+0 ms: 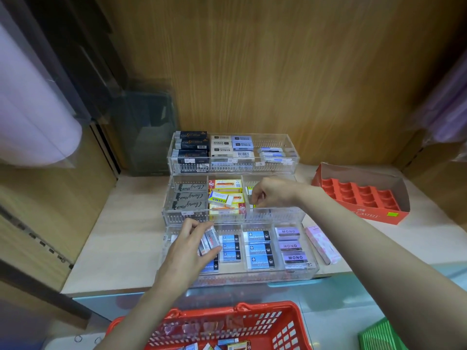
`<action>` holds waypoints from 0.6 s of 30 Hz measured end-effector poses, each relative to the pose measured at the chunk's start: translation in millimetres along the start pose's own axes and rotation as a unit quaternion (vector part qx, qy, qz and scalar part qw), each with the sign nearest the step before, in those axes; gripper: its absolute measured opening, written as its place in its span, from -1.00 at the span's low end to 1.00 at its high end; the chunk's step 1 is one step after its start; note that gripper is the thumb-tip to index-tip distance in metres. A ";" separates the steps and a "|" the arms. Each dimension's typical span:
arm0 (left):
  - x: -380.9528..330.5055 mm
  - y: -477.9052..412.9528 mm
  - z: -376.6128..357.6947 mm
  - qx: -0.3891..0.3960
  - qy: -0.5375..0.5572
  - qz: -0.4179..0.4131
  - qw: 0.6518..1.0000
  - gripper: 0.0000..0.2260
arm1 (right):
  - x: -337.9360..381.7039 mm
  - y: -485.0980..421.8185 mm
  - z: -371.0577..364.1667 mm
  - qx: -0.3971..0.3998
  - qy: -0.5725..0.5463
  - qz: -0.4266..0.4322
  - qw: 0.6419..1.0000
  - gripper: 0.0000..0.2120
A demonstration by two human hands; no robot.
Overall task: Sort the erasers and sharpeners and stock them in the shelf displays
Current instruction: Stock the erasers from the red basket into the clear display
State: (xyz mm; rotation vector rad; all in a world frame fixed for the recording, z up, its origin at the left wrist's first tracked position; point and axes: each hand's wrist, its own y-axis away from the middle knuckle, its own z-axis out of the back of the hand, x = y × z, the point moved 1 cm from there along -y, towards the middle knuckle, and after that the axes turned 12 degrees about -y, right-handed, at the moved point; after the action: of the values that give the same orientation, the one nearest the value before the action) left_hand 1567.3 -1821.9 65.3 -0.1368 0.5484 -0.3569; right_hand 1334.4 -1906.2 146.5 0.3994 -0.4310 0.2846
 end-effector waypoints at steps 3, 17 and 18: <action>0.5 -0.5 -0.4 0.000 0.003 0.003 1.000 -0.51 | 3.8 -7.9 -2.0 0.011 0.016 -0.009 1.000 -0.80; 0.9 -0.4 -1.6 -0.004 0.000 0.001 1.000 -0.51 | -1.4 -13.6 -9.2 -0.119 0.022 0.014 0.993 -0.76; 0.5 -0.3 -1.5 -0.005 0.000 0.000 1.000 -0.51 | -1.9 -13.3 -8.4 -0.126 0.036 0.013 0.991 -0.76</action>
State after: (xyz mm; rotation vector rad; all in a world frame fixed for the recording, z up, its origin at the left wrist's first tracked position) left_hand 1566.8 -1822.3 63.8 -0.1474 0.5505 -0.3545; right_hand 1340.3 -1914.6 134.5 0.1353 -0.3960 0.2641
